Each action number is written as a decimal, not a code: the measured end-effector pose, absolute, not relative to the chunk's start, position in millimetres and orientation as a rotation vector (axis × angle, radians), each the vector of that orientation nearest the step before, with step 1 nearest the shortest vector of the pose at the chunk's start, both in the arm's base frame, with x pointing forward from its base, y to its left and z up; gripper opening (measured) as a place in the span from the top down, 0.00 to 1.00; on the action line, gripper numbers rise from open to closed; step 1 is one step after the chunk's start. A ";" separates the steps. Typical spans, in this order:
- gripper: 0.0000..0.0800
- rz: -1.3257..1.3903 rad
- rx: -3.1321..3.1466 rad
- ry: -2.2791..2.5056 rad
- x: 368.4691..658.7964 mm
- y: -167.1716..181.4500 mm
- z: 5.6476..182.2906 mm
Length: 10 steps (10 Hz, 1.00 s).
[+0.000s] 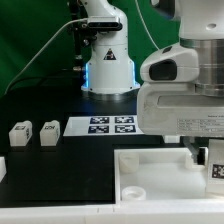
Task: Assemble one leg
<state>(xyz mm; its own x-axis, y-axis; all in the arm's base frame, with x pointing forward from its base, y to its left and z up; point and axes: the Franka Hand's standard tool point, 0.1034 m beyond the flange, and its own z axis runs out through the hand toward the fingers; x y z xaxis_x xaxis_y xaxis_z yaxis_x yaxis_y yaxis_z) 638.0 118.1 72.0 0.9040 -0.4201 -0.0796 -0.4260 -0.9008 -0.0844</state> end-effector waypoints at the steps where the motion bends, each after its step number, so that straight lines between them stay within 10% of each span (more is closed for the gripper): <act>1: 0.63 0.096 -2.946 0.761 637.9 117.8 71.9; 10: 0.63 0.197 -1.981 2.203 633.6 116.9 69.4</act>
Offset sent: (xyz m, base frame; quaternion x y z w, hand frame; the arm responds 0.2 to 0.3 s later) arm 0.0082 -0.0046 -0.0042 0.0225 0.0035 0.3504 0.9363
